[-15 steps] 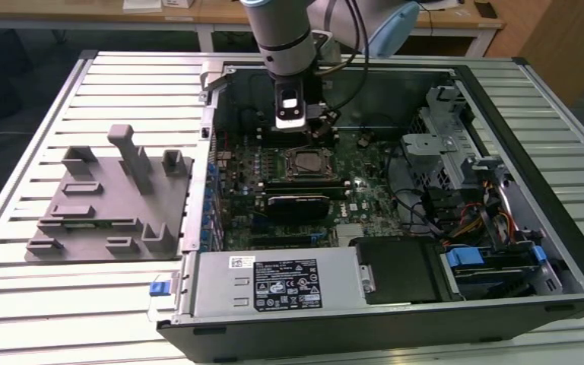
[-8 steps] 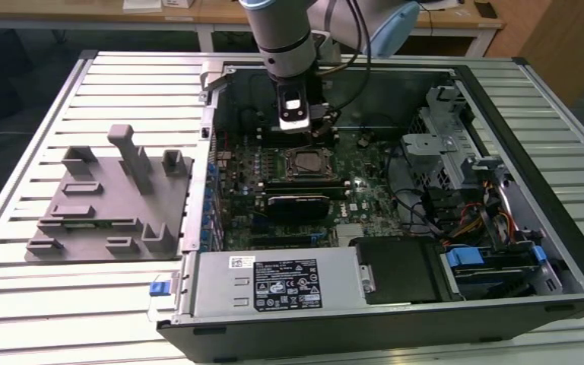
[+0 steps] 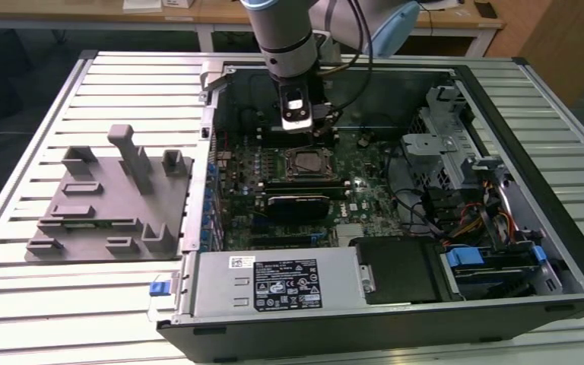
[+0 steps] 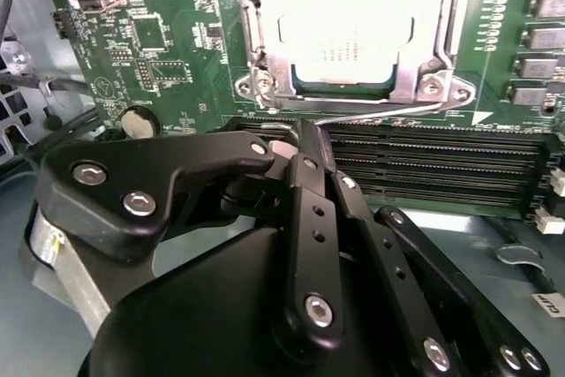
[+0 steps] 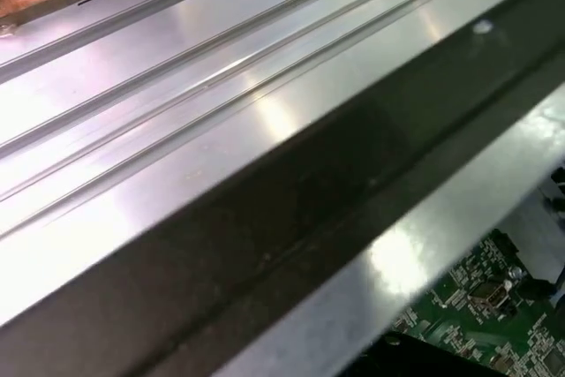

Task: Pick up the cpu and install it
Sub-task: 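Install the first cpu locking lever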

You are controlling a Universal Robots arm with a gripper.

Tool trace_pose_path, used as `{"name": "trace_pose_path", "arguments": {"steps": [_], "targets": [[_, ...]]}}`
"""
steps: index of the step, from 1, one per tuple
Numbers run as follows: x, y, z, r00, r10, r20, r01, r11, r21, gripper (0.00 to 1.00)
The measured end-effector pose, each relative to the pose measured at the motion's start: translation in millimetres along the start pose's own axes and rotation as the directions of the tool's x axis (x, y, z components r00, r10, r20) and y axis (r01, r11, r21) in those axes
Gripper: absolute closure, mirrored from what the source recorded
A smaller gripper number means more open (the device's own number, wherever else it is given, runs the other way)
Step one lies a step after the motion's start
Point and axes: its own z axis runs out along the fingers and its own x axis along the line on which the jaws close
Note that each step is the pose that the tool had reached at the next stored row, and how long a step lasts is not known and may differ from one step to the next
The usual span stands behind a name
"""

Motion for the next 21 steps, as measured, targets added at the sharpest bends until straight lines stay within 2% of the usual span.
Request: {"name": "trace_pose_path", "arguments": {"steps": [4,10,13,18,21], "targets": [[-1.6,1.0,0.8,0.9996,-0.027,-0.0043,0.027,0.9996,-0.0031,0.89],[-1.4,1.0,1.5,0.9937,-0.11,-0.0205,0.11,0.9937,-0.0203,0.89],[-1.7,0.3,1.3,0.9917,-0.126,-0.0225,0.126,0.9918,-0.0222,0.89],[-1.8,0.2,1.3,0.9915,-0.128,-0.0228,0.127,0.9916,-0.0222,0.89],[-2.4,0.7,-1.4,0.9915,-0.128,-0.0229,0.127,0.9916,-0.0221,0.89]]}}
